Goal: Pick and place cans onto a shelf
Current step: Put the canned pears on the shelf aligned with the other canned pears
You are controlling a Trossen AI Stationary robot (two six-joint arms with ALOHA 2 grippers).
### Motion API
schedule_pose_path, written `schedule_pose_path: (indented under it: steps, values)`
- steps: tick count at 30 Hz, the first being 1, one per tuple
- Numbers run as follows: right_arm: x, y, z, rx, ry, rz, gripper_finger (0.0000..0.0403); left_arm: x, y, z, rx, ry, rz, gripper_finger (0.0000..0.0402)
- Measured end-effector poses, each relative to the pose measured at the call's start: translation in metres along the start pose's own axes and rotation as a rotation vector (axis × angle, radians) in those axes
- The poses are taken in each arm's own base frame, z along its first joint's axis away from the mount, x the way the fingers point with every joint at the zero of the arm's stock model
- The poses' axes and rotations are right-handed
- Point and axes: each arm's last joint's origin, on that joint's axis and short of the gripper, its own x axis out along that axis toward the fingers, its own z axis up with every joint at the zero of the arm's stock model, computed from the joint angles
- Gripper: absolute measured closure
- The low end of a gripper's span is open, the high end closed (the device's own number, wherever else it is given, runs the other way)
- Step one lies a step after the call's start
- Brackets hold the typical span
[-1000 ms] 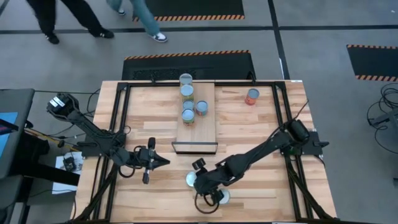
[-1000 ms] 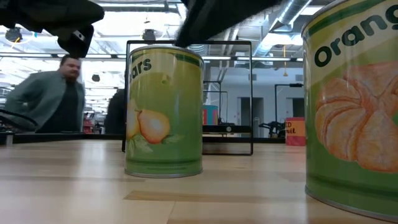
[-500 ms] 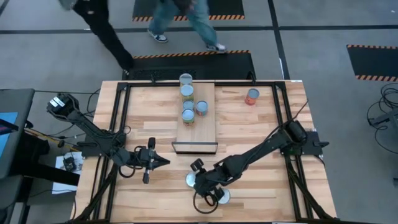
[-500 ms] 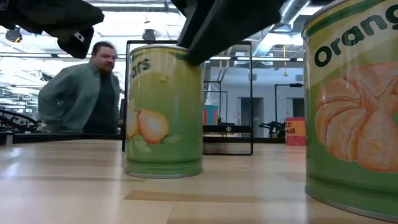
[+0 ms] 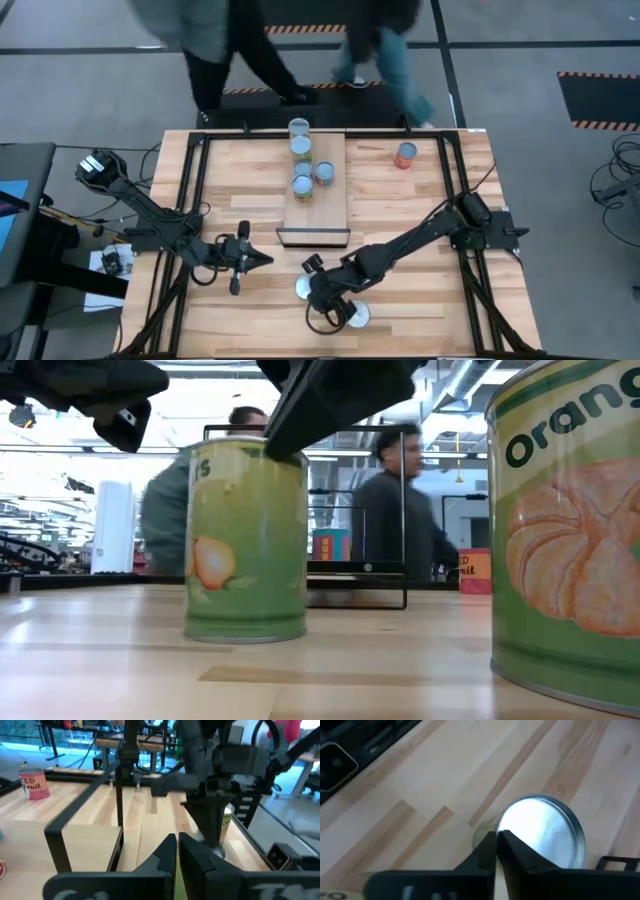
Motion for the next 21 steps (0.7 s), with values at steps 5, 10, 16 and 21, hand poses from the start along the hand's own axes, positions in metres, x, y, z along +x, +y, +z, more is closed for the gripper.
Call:
schedule_pose_path:
  steps: [5,10,16,21]
  values:
    - [0.0,0.001,0.001,-0.004,-0.007,0.003,0.0393,0.0,0.0,0.003,-0.013,-0.029,0.006,0.0394]
    - [-0.008,0.004,0.003,0.01,-0.013,0.007,0.0398,0.0,0.001,0.004,-0.015,-0.039,0.043,0.0394]
    - [-0.051,0.009,0.016,0.037,-0.101,0.002,0.0399,0.0,0.001,0.004,-0.015,-0.042,0.06,0.0394]
    - [-0.113,0.007,0.027,0.045,-0.236,-0.025,0.0397,0.0,0.001,0.006,-0.015,-0.058,0.067,0.0395]
